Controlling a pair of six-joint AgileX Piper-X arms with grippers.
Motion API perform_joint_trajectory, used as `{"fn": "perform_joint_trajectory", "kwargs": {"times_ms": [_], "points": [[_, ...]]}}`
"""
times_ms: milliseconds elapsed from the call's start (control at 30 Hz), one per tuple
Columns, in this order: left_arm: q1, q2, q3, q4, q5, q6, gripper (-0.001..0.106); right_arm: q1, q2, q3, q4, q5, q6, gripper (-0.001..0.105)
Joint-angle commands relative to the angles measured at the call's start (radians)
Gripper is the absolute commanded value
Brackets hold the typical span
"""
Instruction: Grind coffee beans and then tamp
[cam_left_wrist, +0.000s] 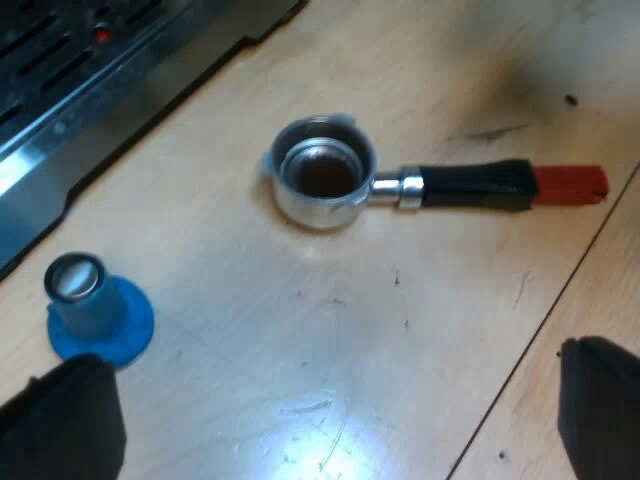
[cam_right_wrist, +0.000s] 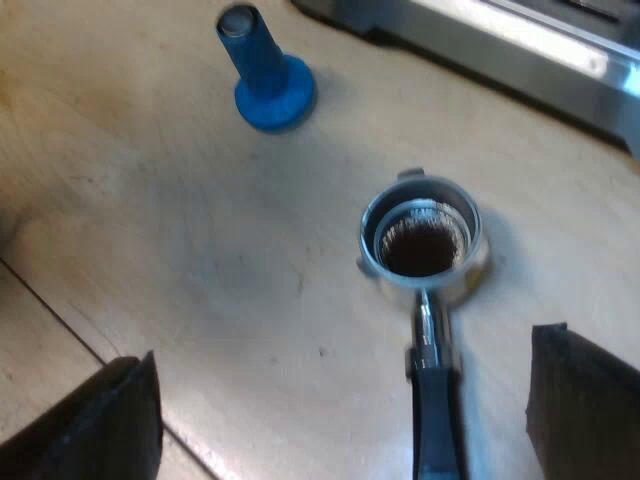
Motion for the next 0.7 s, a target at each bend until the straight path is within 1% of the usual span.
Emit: {"fn": "perform_joint_trajectory", "kwargs": {"times_ms": [33,67,133,167,233,267,300,333,467,567,600,700], "points": [[-0.005,-0.001,-0.018,0.034,-0.095,0.0,0.089,-0.001,0.02,-0.008,-0.083,0.007,-0.086,0.075],[-0.005,-0.001,-0.018,0.037,-0.105,0.0,0.089,-0.001,0.026,-0.008,-0.095,0.007,-0.108,0.075],[-0.005,-0.001,-0.018,0.036,-0.122,0.0,0.089,-0.001,0.056,-0.008,-0.131,0.007,-0.179,0.075],[-0.005,-0.001,-0.018,0.036,-0.122,0.0,0.089,-0.001,0.061,-0.008,-0.14,0.007,-0.193,0.075],[-0.005,-0.001,-0.018,0.036,-0.121,0.0,0.089,-0.001,0.099,-0.008,-0.167,0.007,-0.28,0.075],[-0.005,-0.001,-0.018,0.036,-0.121,0.0,0.089,-0.001,0.116,-0.008,-0.172,0.007,-0.298,0.075],[-0.005,-0.001,-0.018,0.036,-0.121,0.0,0.089,-0.001,0.14,-0.008,-0.189,0.007,-0.331,0.075],[-0.005,-0.001,-0.018,0.036,-0.121,0.0,0.089,-0.001,0.161,-0.008,-0.2,0.007,-0.342,0.075],[-0.005,-0.001,-0.018,0.039,-0.121,0.0,0.089,-0.001,0.24,-0.008,-0.254,0.022,-0.342,0.075],[-0.005,-0.001,-0.018,0.04,-0.121,0.0,0.089,-0.001,0.306,-0.005,-0.326,0.022,-0.337,0.075],[-0.005,-0.001,-0.018,0.04,-0.121,0.0,0.089,-0.001,0.336,-0.005,-0.362,0.039,-0.332,0.075],[-0.005,-0.001,-0.018,0.04,-0.121,0.0,0.089,-0.001,0.376,-0.001,-0.402,0.052,-0.283,0.075]]}}
